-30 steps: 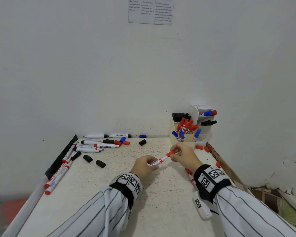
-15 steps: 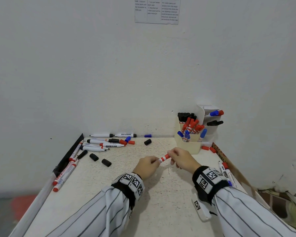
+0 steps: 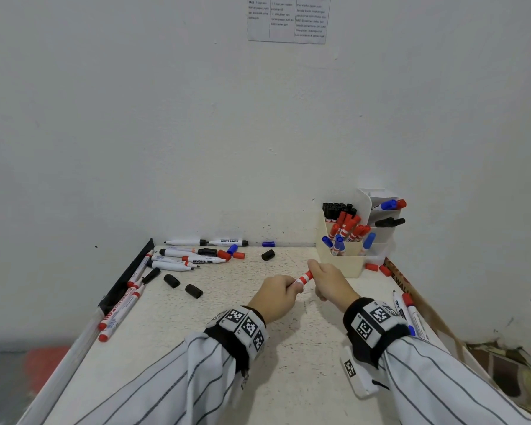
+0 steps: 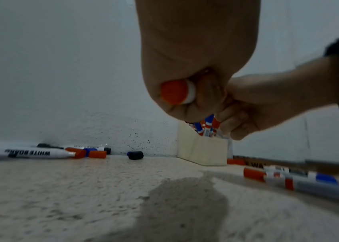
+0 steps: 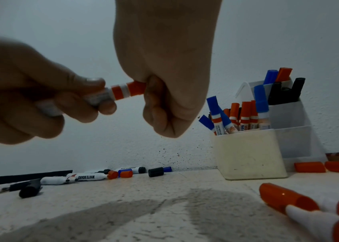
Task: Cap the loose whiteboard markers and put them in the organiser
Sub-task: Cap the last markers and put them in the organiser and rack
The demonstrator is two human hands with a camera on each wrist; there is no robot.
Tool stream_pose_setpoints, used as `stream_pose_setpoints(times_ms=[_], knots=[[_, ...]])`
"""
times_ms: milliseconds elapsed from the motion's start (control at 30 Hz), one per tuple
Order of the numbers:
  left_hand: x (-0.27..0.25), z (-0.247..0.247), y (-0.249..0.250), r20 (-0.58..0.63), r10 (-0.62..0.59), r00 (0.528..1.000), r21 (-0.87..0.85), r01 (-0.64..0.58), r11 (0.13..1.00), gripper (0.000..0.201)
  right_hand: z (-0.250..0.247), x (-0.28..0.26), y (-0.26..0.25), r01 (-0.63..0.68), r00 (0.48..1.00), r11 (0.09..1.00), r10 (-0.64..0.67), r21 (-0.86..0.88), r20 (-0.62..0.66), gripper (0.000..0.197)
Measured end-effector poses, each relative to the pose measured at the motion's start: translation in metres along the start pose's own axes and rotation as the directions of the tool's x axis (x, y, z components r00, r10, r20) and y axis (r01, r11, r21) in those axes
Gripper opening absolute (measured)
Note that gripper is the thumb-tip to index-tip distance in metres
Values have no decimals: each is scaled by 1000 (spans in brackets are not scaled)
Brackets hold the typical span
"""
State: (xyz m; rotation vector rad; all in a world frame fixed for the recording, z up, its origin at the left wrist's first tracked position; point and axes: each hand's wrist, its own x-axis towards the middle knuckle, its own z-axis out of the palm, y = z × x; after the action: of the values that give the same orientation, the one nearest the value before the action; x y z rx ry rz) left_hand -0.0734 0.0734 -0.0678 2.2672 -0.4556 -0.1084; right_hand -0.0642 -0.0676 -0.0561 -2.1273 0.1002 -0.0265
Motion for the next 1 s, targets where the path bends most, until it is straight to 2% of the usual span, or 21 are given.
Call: stream_pose_setpoints(times_ms=[133, 233, 300, 367, 500, 567, 600, 667, 733, 833, 933, 1000], knots=[[-2, -7, 12, 180, -144, 973, -214, 182, 960, 33, -2, 0, 5, 63, 997, 998, -63, 1, 53, 36], [-4, -8, 14, 294, -169, 941, -332, 266, 905, 32, -5, -1, 10, 68, 995, 994, -74, 87, 68, 39], [-5, -5, 14, 338, -172, 925, -358, 295, 886, 34, -10, -2, 12, 95, 990, 993, -102, 67, 99, 41], [-3, -1, 18, 338, -175, 924, -359, 299, 884, 34, -18, -2, 13, 127, 982, 992, -128, 15, 136, 42], [10, 16, 22, 239, -101, 966, -306, 174, 936, 31, -42, 0, 14, 207, 972, 977, -200, -44, 126, 36], [17, 27, 26, 213, -79, 974, -256, 134, 958, 34, -59, 1, 16, 214, 975, 972, -206, -99, 86, 33], [20, 34, 27, 191, -98, 977, -177, 133, 975, 38, -69, 3, 18, 207, 978, 972, -202, -112, 50, 32], [26, 50, 30, 108, -176, 979, -22, 179, 984, 48, -89, 4, 21, 184, 980, 980, -189, -79, -56, 25], [27, 64, 37, 85, -211, 974, 30, 209, 977, 45, -108, 4, 25, 180, 967, 984, -180, -15, -178, 18], [24, 85, 48, 251, -143, 957, 81, 126, 989, 29, -133, 2, 32, 199, 930, 980, -185, 12, -319, 13], [15, 101, 55, 393, -97, 914, 167, 33, 985, 33, -149, 2, 38, 240, 897, 971, -221, 1, -383, 11], [17, 108, 55, 425, -104, 899, 219, 9, 976, 33, -156, 3, 40, 270, 880, 963, -247, -2, -406, 11]])
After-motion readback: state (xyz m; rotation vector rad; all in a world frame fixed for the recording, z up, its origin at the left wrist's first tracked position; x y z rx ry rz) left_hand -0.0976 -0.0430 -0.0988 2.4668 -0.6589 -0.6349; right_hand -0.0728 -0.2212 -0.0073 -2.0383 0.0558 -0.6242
